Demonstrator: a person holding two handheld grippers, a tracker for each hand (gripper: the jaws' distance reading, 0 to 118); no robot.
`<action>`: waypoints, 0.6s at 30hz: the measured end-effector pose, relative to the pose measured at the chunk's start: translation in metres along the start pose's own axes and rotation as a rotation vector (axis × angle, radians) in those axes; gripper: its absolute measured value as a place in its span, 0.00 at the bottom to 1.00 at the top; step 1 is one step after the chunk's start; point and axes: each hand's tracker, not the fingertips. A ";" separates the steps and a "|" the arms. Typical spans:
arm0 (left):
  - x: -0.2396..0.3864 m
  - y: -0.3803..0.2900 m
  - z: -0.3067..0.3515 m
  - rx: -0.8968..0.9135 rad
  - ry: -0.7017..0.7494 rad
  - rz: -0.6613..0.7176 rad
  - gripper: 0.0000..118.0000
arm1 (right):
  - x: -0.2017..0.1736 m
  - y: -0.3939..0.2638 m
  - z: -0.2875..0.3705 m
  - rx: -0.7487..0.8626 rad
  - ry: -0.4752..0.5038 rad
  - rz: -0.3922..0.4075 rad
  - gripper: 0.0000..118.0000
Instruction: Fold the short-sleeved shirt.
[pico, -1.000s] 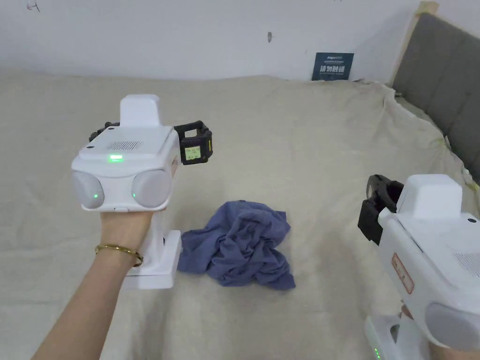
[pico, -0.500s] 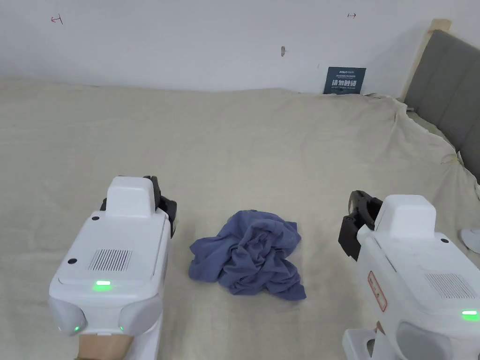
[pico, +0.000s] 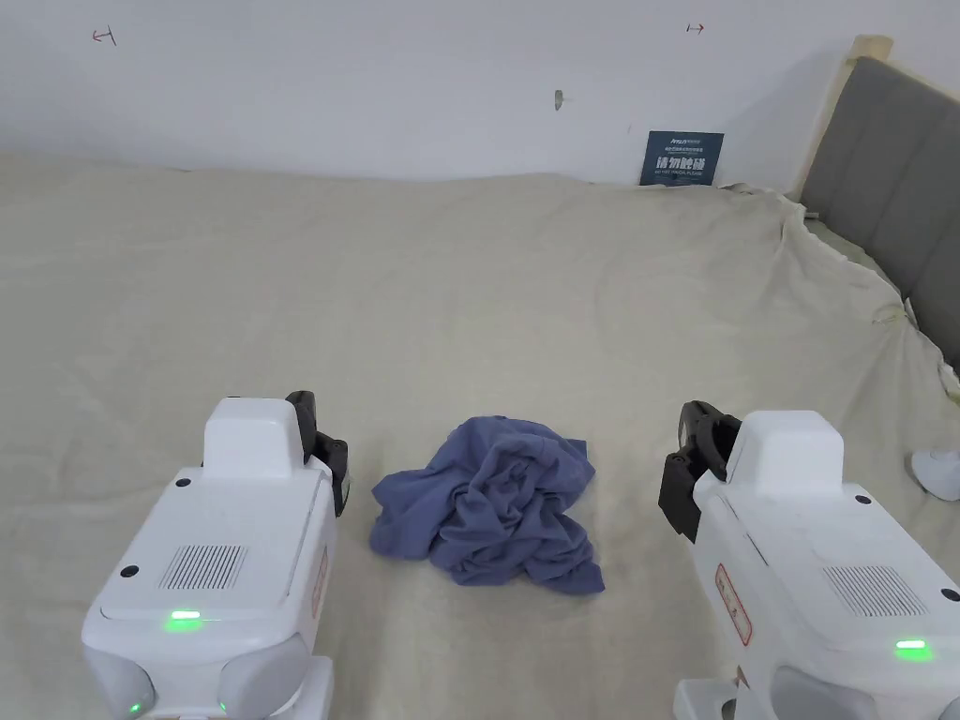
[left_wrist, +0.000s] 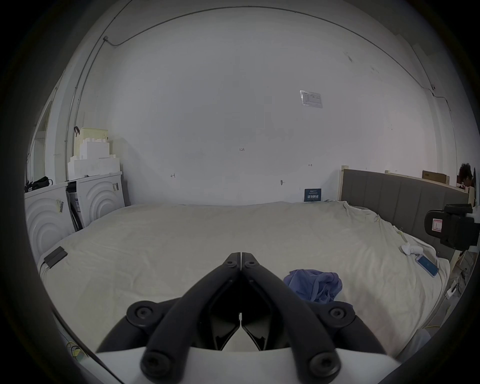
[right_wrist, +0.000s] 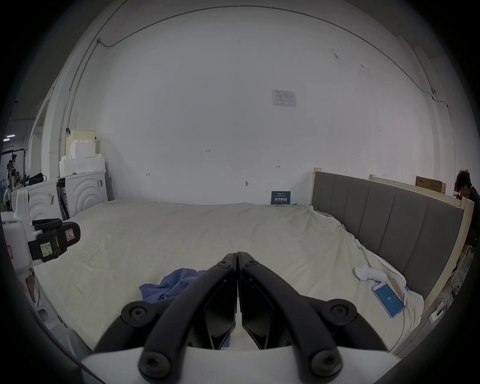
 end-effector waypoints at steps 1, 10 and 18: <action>0.001 0.000 0.002 -0.001 0.000 0.003 0.00 | 0.000 0.000 0.000 0.000 0.000 0.001 0.00; 0.001 0.002 0.004 -0.010 -0.008 0.007 0.00 | 0.004 0.003 -0.001 -0.008 -0.001 0.003 0.00; 0.000 0.011 0.003 0.002 -0.009 0.009 0.00 | 0.010 0.017 -0.010 -0.028 0.006 -0.008 0.54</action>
